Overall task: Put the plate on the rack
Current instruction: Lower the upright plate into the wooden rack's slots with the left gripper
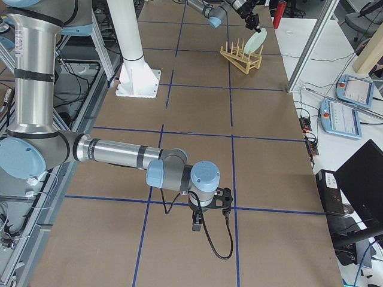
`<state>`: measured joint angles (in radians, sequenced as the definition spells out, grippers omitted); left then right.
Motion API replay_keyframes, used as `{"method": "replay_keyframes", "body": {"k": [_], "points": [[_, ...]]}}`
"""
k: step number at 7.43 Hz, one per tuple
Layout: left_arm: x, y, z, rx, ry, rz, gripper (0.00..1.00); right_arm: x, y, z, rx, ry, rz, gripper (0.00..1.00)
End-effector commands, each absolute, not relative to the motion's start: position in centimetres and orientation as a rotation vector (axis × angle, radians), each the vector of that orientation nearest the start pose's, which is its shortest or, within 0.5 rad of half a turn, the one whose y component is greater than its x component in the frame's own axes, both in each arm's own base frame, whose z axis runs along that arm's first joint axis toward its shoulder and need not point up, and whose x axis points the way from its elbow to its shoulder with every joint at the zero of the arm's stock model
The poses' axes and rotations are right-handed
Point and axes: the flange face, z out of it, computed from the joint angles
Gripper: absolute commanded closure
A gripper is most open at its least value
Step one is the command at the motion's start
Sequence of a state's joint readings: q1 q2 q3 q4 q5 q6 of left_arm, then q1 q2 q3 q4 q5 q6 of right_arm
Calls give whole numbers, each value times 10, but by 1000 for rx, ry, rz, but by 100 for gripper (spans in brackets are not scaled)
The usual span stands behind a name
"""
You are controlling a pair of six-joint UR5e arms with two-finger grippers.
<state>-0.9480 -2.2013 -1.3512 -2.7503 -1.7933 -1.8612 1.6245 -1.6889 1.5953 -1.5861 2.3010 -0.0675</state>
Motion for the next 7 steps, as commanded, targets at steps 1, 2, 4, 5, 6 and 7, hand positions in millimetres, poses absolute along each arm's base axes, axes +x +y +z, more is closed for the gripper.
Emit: {"method": "replay_keyframes", "body": {"k": [1,2,4,5,6,7], "points": [[334,-635,254,353,1599,-772,100,90,-427,706,-60,-734,27,0],[336,-636,257,360,1593,-777,100,90,-427,706,-60,-734,27,0],[344,-634,261,350,1587,-774,100,90,-427,706,-60,-734,27,0],[344,-634,263,349,1584,-775,100,90,-427,706,-60,-734,27,0],[345,-635,265,347,1580,-777,100,90,-427,706,-60,-734,27,0],[346,-635,266,345,1578,-776,89,90,-427,706,-60,-734,27,0]]}}
